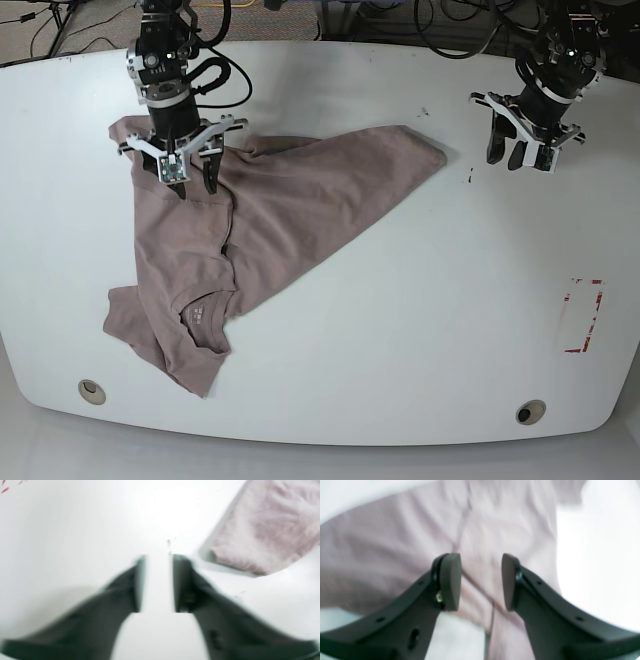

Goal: Layout the t-shirt on the table in an organized manner, then fold the t-shirt properly
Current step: 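Lower the right gripper onto the shirt's bunched shoulder and grasp it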

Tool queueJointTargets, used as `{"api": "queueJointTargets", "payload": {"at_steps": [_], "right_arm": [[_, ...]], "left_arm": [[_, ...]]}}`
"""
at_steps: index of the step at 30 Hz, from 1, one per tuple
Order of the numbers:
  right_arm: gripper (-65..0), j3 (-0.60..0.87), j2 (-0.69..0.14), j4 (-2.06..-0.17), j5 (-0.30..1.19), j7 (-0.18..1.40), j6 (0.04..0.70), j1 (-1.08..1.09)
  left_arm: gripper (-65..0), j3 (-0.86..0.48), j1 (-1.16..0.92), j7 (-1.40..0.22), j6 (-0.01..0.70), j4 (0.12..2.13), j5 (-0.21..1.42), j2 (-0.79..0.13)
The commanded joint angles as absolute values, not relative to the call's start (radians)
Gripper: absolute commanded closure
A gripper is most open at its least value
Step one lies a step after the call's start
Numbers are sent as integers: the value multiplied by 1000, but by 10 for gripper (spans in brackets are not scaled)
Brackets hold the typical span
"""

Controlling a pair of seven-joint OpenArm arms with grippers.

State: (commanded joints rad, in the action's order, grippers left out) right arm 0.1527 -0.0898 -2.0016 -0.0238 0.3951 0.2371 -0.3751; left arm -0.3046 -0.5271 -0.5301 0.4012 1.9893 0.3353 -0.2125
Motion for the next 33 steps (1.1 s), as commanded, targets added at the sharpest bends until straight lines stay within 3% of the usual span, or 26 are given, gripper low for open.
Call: {"api": "queueJointTargets", "payload": {"at_steps": [3, 16, 24, 33], "right_arm": [[-263, 150, -87, -1983, -25, 453, 274, -295], [-265, 150, -87, -1755, -30, 573, 337, -28], [-411, 150, -88, -1630, -30, 573, 355, 50], [-393, 148, -91, -1514, -30, 565, 358, 125]], "left_arm": [[-346, -306, -518, -529, 404, 1992, 335, -189], [-301, -306, -507, -535, 406, 1992, 337, -163], [-301, -306, -513, -535, 406, 1992, 334, -165], [-300, -308, -516, -535, 406, 1992, 332, -171]]}}
